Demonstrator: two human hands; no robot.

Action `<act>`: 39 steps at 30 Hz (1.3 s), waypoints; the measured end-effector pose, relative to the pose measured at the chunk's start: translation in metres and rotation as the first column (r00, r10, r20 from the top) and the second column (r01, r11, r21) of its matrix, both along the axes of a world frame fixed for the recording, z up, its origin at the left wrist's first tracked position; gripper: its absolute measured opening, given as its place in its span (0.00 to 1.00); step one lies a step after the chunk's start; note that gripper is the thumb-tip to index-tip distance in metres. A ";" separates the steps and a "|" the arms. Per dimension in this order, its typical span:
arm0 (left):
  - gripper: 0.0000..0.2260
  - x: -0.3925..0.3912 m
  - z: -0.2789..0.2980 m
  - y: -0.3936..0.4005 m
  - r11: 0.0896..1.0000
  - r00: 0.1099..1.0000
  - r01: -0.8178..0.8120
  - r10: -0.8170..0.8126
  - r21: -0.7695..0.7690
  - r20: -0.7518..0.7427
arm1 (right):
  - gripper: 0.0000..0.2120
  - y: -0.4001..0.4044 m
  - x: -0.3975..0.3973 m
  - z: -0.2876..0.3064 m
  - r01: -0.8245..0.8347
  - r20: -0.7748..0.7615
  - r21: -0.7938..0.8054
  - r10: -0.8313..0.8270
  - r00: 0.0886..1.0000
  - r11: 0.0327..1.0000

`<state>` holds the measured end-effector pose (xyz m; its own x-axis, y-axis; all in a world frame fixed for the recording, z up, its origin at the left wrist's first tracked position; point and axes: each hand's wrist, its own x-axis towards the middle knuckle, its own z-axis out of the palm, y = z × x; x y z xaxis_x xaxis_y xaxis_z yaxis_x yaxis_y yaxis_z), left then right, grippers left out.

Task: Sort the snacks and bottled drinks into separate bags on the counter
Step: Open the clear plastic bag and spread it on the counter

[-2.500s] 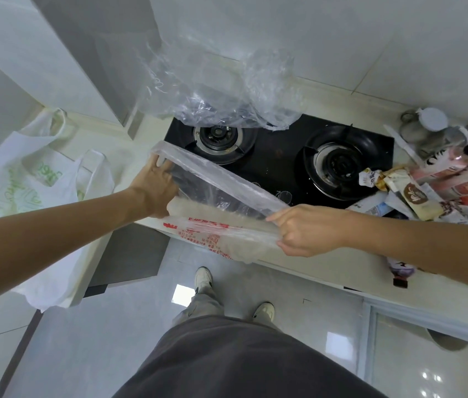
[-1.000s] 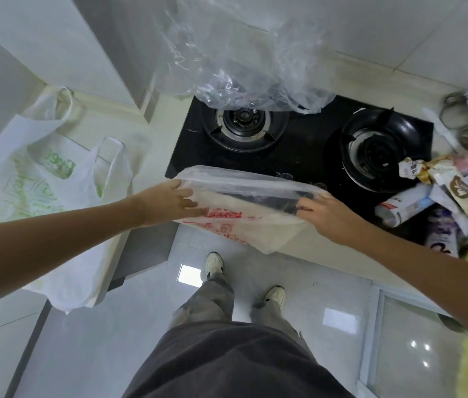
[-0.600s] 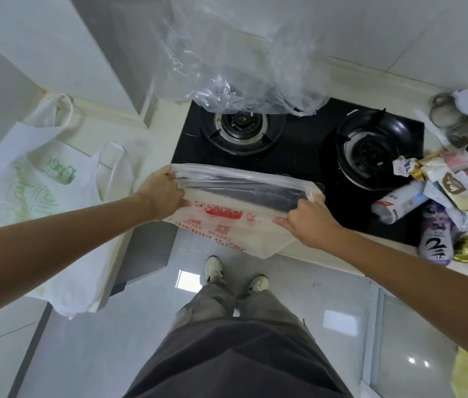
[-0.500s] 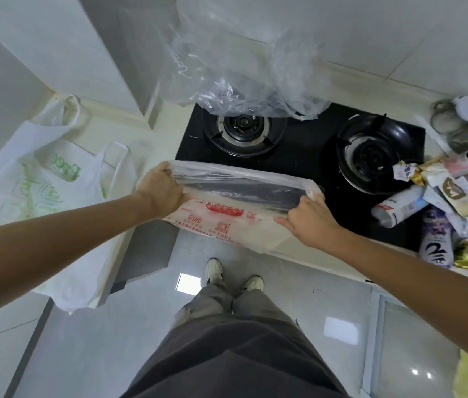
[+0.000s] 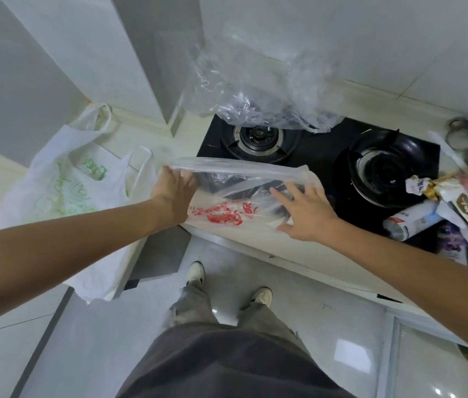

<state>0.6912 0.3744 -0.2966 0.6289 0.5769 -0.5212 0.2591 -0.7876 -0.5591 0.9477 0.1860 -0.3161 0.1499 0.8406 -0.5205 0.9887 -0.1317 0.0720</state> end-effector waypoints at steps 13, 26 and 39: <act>0.35 -0.051 -0.045 0.081 0.813 0.820 0.505 -0.557 -0.291 -0.131 | 0.21 0.020 0.001 -0.054 -0.248 -0.052 0.315 0.277 0.959 0.916; 0.37 -0.026 -0.036 0.101 0.961 0.969 0.195 -0.220 -0.195 -0.116 | 0.22 0.055 -0.038 -0.034 0.082 0.194 -0.137 -0.054 0.979 0.987; 0.23 -0.008 -0.025 0.085 0.983 0.987 0.115 -0.129 -0.146 -0.091 | 0.44 0.062 -0.059 -0.036 0.160 0.131 -0.192 -0.136 0.982 0.968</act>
